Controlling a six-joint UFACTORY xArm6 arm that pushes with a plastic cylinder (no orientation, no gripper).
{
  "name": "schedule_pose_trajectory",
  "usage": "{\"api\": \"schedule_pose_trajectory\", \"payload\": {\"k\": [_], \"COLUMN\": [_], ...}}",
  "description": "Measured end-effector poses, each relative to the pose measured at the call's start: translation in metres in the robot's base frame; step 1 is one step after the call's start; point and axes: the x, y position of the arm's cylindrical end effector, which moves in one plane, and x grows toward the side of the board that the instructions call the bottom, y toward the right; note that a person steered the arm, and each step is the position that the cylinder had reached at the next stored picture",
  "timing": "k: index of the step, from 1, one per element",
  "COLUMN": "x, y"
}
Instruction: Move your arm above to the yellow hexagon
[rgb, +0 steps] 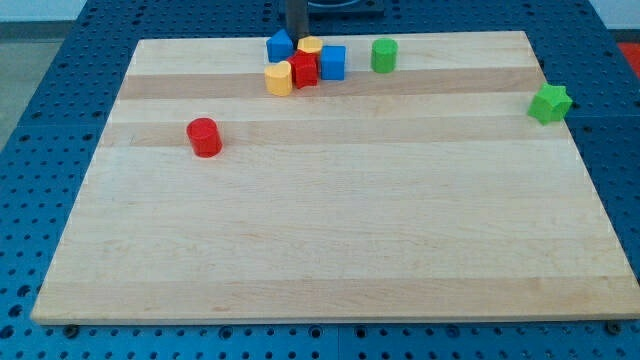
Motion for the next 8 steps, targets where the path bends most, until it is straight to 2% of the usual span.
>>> {"api": "schedule_pose_trajectory", "payload": {"k": [2, 4, 6, 8], "x": [0.016, 0.017, 0.002, 0.012], "y": [-0.008, -0.010, -0.048, -0.048]}}
